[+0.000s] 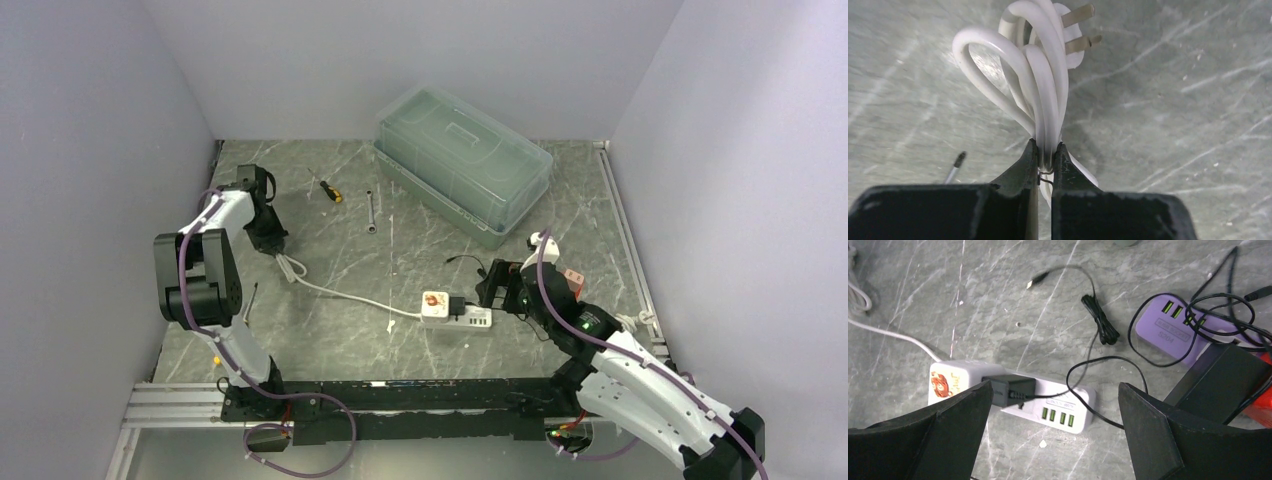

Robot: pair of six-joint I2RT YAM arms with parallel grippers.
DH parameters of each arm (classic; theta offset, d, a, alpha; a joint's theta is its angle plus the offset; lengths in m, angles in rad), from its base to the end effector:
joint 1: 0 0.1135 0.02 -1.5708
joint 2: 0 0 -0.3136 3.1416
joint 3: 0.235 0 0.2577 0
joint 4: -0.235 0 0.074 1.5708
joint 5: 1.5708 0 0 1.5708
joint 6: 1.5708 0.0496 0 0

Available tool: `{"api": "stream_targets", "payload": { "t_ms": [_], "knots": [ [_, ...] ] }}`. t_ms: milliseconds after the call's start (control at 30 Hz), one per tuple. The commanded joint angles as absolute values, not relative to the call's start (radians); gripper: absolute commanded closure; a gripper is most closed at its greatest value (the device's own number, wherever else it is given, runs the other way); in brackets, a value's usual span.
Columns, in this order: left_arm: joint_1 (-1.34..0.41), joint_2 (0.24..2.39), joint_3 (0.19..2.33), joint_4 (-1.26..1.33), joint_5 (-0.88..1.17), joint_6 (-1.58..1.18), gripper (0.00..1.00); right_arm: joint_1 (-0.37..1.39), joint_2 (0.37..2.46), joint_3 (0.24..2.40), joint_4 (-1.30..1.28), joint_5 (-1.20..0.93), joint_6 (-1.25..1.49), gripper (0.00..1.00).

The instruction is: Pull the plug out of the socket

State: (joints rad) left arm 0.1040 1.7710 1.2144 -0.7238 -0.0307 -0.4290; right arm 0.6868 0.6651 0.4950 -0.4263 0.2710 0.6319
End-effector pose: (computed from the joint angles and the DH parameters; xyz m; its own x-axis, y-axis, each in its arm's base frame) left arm 0.3601 0.0391 0.2210 -0.8198 -0.5036 -0.2726 -0.4987 0.8618 -0.0924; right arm 0.1098 0.0729 0.2553 -0.6102 0.2357 -0.7564 -0.0982 0.9249 0.3674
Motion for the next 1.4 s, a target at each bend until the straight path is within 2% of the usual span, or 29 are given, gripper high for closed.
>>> {"api": "stream_targets", "payload": {
  "t_ms": [0,333,533,633,667,867,1067,1367],
  "knots": [
    [0.108,1.777,1.301,-0.720,-0.187,-0.389,0.96,0.682,0.673,0.492,-0.392,0.224,0.626,0.00],
    [0.175,1.809,1.371,-0.693,-0.224,-0.380,0.95,0.684,0.693,0.470,-0.359,0.108,0.646,0.01],
    [0.193,1.879,1.466,-0.675,-0.257,-0.366,0.95,0.686,0.783,0.436,-0.280,0.037,0.672,0.06],
    [0.193,1.913,1.502,-0.672,-0.236,-0.355,0.92,0.687,0.834,0.427,-0.220,0.005,0.673,0.13],
    [0.193,1.920,1.504,-0.665,-0.224,-0.348,0.89,0.687,0.848,0.425,-0.200,0.005,0.676,0.14],
    [0.192,1.920,1.547,-0.709,-0.151,-0.335,0.33,0.688,0.954,0.418,-0.095,0.016,0.692,0.21],
    [0.191,1.827,1.527,-0.721,-0.123,-0.337,0.03,0.698,1.053,0.423,-0.005,-0.038,0.693,0.29],
    [0.113,1.645,1.458,-0.713,-0.103,-0.306,0.00,0.753,1.139,0.426,0.089,-0.044,0.730,0.33]
  ]
}}
